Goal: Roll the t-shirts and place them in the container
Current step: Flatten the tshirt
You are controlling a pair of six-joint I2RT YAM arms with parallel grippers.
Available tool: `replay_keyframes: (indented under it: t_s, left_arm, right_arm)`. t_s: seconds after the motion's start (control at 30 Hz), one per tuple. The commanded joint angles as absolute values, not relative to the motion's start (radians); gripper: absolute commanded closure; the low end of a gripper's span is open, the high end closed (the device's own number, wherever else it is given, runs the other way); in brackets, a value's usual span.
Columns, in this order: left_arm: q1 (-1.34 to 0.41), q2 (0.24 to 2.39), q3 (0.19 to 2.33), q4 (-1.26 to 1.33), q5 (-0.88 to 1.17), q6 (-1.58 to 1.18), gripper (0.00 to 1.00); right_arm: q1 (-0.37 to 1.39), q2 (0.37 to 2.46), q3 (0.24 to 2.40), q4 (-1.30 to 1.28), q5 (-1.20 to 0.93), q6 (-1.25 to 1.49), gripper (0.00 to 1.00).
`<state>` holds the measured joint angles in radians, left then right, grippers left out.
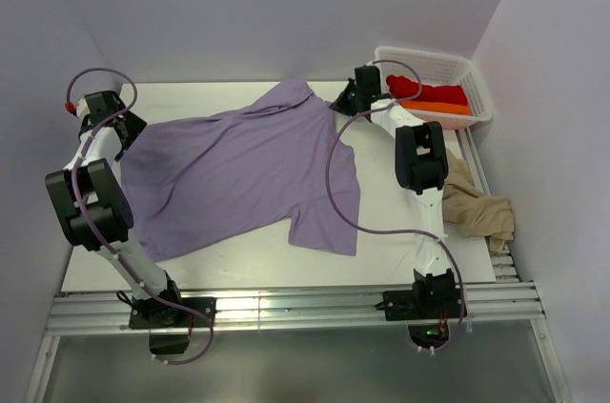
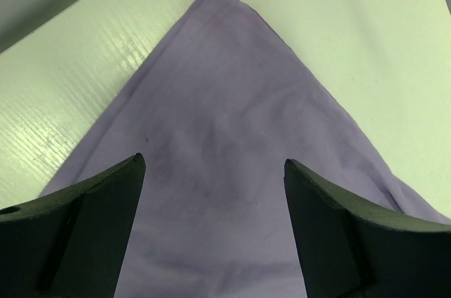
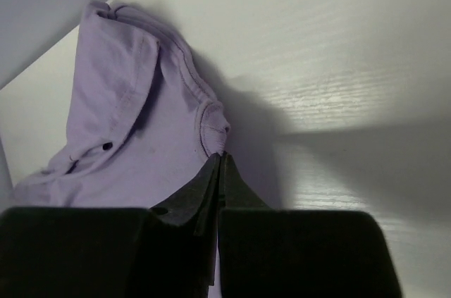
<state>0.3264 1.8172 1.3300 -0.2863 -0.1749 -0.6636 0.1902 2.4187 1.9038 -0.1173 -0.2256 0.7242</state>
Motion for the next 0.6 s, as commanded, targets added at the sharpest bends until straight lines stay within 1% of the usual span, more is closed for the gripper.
replay_keyframes:
  t_s: [0.0,0.23,0.33,0.37,0.57]
  left_arm:
    - [0.331,1.825,1.365,-0.278,-0.180,-0.634,0.15]
    - [0.333,1.815,1.361,-0.278,-0.172,-0.630,0.15]
    - [0.334,1.813,1.355,-0.275,-0.164,-0.632,0.16]
    - [0.334,1.813,1.351,-0.275,-0.158,-0.635,0.16]
    - [0.334,1.799,1.333,-0.268,-0.167,-0.630,0.16]
  right_arm:
    - [0.190,2.399,2.017,-0.129,-0.101,0.633,1.00]
    - [0.166,2.437,1.973,-0.034,-0.279,0.773,1.00]
    - [0.164,2.460,1.953,0.014,-0.406,0.883,1.00]
    - [0.166,2.474,1.950,0.059,-0.428,0.900,1.00]
    - [0.181,2.508,1.979,0.069,-0.511,0.934,1.00]
